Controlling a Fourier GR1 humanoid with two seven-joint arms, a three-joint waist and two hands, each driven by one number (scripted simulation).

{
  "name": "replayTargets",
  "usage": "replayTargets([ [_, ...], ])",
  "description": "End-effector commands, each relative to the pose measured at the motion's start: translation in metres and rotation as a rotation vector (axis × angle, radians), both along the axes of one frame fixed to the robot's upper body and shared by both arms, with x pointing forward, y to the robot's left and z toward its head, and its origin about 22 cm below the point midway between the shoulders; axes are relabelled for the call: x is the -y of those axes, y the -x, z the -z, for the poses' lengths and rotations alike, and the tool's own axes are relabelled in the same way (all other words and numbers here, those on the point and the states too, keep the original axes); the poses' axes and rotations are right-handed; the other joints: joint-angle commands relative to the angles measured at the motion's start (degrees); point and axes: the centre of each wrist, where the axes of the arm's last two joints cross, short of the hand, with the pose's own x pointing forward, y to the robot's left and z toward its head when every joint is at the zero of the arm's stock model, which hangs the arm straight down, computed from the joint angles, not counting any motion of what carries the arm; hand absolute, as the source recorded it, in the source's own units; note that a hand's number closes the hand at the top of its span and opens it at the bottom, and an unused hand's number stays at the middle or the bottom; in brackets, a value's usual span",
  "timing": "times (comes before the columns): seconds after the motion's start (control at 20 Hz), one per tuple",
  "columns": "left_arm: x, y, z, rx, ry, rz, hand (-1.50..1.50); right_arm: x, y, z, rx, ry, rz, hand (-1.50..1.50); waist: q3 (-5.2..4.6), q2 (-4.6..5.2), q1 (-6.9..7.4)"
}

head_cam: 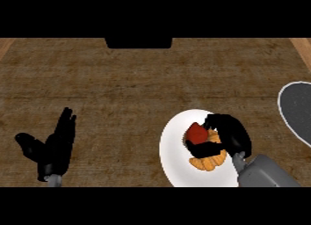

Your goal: Pick the bell pepper from the plate and place it in the pan

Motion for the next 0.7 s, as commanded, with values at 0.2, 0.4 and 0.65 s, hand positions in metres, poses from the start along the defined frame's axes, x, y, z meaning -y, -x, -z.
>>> replayTargets([
  [0.2,0.006,0.009,0.018,-0.074,0.027,0.004,0.0,-0.012,0.035,-0.029,0.147,0.27,-0.074,1.5,0.1,1.12,-0.63],
  [0.4,-0.01,0.001,0.005,-0.069,0.013,-0.035,0.0,-0.006,0.044,-0.061,0.383,0.322,-0.011,1.5,0.1,0.88,-1.32],
  [0.65,-0.002,0.019,0.018,-0.084,0.011,-0.019,0.0,-0.002,0.053,-0.106,0.595,0.294,0.165,1.5,0.12,0.93,-1.33],
])
